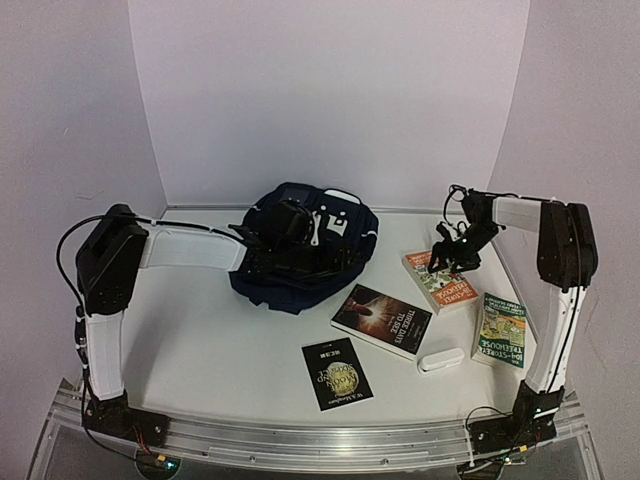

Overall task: Pack the student bag
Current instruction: Pick up the book from the center of the board.

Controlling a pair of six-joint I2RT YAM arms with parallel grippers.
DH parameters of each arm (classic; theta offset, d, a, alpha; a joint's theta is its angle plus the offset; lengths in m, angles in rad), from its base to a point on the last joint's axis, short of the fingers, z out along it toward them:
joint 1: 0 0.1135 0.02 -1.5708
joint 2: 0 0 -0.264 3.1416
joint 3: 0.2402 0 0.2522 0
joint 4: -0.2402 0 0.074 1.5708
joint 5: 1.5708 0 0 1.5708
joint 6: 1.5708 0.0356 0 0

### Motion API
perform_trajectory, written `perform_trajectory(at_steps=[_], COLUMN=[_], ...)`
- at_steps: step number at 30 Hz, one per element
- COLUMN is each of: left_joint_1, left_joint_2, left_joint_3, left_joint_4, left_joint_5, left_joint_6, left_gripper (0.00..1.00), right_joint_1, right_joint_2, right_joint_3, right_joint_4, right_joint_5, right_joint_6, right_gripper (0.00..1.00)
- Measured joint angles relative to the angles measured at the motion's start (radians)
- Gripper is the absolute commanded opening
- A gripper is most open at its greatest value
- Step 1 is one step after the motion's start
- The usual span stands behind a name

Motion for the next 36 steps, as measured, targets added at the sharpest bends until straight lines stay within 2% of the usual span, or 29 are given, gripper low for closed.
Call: perform_trajectory(at_steps=[7, 13, 17, 27, 36], left_joint_1=[-0.026, -0.041, -0.047, -0.048, -0.054], left_joint_2=[0.080, 0.130, 0.169, 0.273, 0.365], left_joint_3=[0.074, 0.142, 0.194, 0.267, 0.336], left_joint_4=[-0.006, -0.010, -0.006, 0.017, 0.070], left_joint_5=[0.010, 0.020, 0.026, 0.077, 0.133], left_joint_6=[0.012, 0.022, 0.021, -0.009, -0.071], left_gripper=[1.00, 1.00, 0.97, 0.89, 0.81], right_joint_1=[-0.016, -0.086, -0.117, -0.095, -0.049], right_joint_2=[-0.024, -0.029, -0.014, 0.064, 0.063], right_joint_3=[0.000, 0.025, 0.030, 0.018, -0.007], right_joint_4=[-0.006, -0.009, -0.010, -0.024, -0.015], right_joint_5=[0.012, 0.070, 0.075, -0.010, -0.087], right_joint_6=[-0.005, -0.025, -0.033, -0.027, 0.015], right_gripper=[0.90, 0.88, 0.86, 0.73, 0.69])
